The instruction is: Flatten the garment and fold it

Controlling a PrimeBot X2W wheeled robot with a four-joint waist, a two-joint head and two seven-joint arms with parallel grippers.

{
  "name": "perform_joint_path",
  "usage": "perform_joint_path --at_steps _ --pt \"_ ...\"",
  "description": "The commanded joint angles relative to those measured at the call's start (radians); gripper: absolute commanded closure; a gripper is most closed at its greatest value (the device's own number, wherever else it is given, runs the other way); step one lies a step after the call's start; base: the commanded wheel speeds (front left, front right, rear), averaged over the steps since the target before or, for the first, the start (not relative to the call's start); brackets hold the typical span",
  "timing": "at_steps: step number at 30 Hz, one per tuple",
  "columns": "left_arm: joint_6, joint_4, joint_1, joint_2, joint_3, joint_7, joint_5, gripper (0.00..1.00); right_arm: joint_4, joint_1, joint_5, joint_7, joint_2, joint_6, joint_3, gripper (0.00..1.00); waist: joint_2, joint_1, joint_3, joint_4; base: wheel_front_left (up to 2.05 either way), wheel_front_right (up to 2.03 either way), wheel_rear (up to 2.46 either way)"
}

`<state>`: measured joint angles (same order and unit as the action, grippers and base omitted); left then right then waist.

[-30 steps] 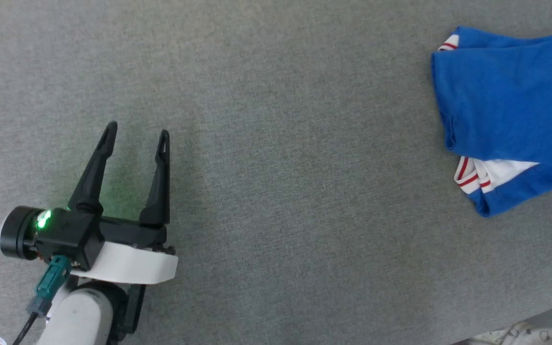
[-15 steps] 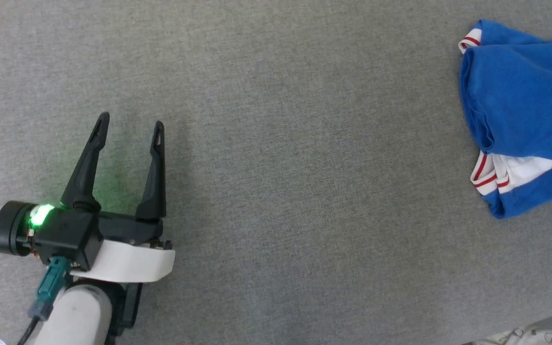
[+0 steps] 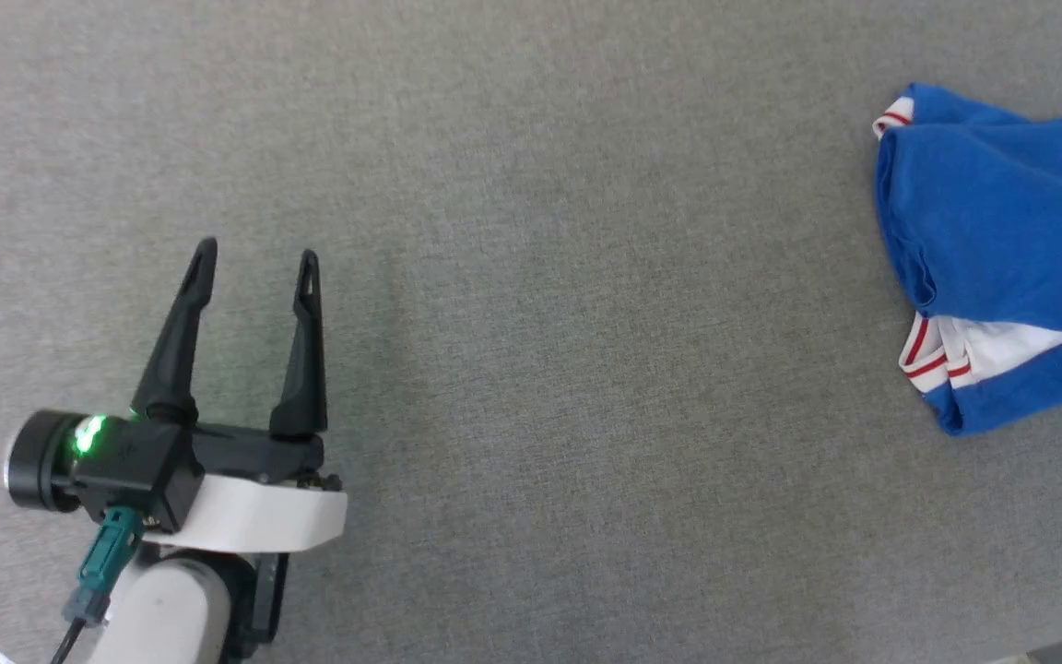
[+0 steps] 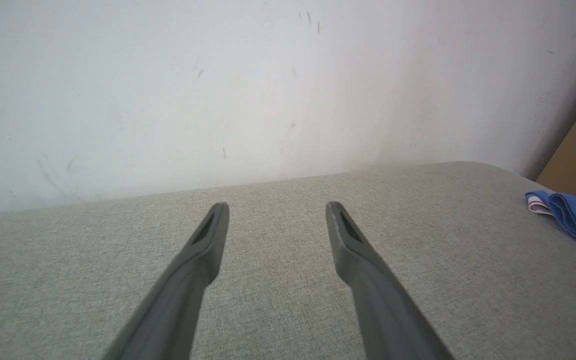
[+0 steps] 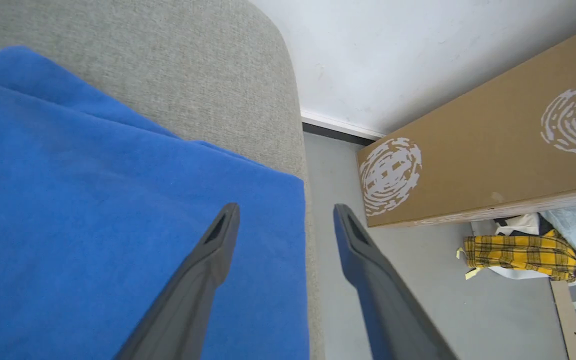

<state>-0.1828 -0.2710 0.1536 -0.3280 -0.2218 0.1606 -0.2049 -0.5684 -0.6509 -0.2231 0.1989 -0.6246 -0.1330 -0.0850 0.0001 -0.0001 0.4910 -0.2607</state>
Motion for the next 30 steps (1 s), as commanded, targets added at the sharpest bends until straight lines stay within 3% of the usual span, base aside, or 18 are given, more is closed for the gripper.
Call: perform_joint_path --at_steps 1,13,24,30 --pt "-0.004 0.004 -0.014 0.007 0.001 0.012 -0.013 0.00 0.017 0.030 -0.012 -0.013 0.023 0.002 0.005 0.00 -0.0001 0.0001 -0.042 0.020 0.00 0.00 0.00" --pt "-0.013 0.042 -0.100 0.028 -0.001 0.057 -0.047 0.00 0.215 0.256 -0.079 -0.079 0.148 0.002 0.004 0.00 -0.0001 0.0001 -0.214 0.075 0.00 0.00 0.00" --pt "-0.017 0.076 -0.179 0.050 -0.006 0.074 -0.085 0.00 0.452 0.473 -0.021 -0.244 0.367 0.002 0.162 0.00 -0.0001 0.0001 -0.376 0.160 0.00 0.00 0.00" --pt "-0.026 0.091 -0.242 0.042 -0.011 0.062 -0.091 0.00 0.540 0.575 0.032 -0.286 0.465 0.002 0.186 0.00 -0.0001 0.0001 -0.450 0.196 0.00 0.00 0.00"
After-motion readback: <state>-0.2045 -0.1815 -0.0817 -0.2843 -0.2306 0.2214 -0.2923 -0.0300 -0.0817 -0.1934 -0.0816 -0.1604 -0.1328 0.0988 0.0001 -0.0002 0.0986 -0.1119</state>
